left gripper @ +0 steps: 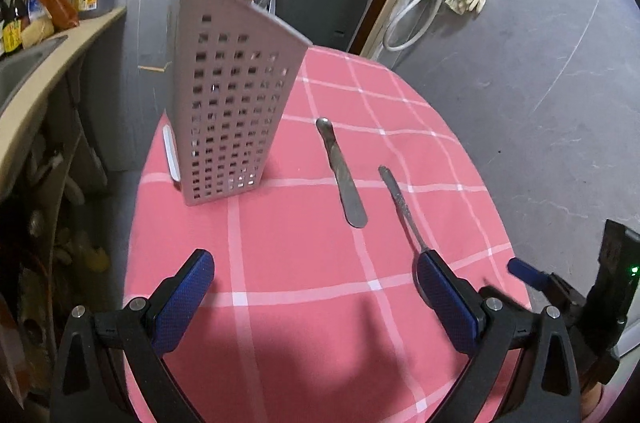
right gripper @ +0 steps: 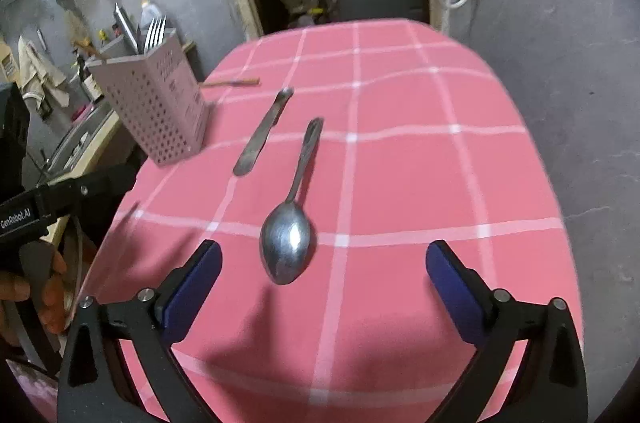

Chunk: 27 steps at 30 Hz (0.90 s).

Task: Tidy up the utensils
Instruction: 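Move the right gripper to the silver spoon while the left moves to the steel knife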

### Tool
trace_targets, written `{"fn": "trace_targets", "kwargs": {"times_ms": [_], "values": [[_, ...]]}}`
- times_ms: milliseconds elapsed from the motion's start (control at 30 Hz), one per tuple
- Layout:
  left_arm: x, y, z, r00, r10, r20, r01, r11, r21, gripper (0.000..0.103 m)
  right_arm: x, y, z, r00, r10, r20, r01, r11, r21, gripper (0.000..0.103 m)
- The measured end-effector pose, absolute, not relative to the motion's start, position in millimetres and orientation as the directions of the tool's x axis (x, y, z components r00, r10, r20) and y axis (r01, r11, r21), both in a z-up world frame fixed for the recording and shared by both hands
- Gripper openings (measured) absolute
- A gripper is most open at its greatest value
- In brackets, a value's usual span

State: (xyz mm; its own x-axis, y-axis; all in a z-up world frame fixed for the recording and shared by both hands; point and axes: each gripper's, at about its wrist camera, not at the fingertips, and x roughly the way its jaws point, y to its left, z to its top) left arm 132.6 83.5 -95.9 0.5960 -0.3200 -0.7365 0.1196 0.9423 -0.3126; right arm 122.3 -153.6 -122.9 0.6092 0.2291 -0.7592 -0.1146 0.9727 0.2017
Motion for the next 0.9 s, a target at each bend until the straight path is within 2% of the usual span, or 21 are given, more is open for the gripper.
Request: {"fn": "trace_targets", "kwargs": {"times_ms": [67, 167, 333, 567, 667, 833, 900], "values": [[133.9, 82.4, -100.1, 0.593, -0.319, -0.740, 0.119, 0.943, -0.311, 0.102, 129.8, -148.3, -127.6, 0.583, 0.243, -0.775, -0.139, 0.970, 0.200, 0.085], [138.5, 79.6, -105.6, 0.582, -0.326, -0.744, 0.119, 0.940, -0.319, 0.098, 143.3, -140.8, -135.8, 0.551, 0.262, -0.793, -0.167, 0.965, 0.202, 0.077], [147.6, 74.6, -113.9, 0.566, -0.348, -0.747, 0.113, 0.931, -0.348, 0.085, 160.4, -131.6, -145.8, 0.512, 0.265, -0.817, -0.197, 0.962, 0.188, 0.060], [156.9, 64.0, -122.8, 0.547, -0.367, -0.752, 0.098, 0.921, -0.378, 0.076, 180.0, -137.2, -148.2, 0.497, 0.231, -0.836, -0.197, 0.969, 0.150, 0.056], [161.2, 55.9, -127.1, 0.534, -0.376, -0.758, 0.096, 0.917, -0.387, 0.068, 192.2, -144.7, -149.3, 0.495, 0.220, -0.841, -0.196, 0.971, 0.138, 0.045], [173.0, 40.6, -134.0, 0.514, -0.367, -0.775, 0.066, 0.918, -0.391, 0.056, 213.6, -162.0, -149.4, 0.478, 0.241, -0.845, -0.209, 0.965, 0.157, 0.040], [176.4, 35.4, -135.9, 0.511, -0.358, -0.781, 0.052, 0.920, -0.388, 0.055, 223.8, -167.5, -147.3, 0.462, 0.263, -0.847, -0.234, 0.957, 0.170, 0.040]]}}
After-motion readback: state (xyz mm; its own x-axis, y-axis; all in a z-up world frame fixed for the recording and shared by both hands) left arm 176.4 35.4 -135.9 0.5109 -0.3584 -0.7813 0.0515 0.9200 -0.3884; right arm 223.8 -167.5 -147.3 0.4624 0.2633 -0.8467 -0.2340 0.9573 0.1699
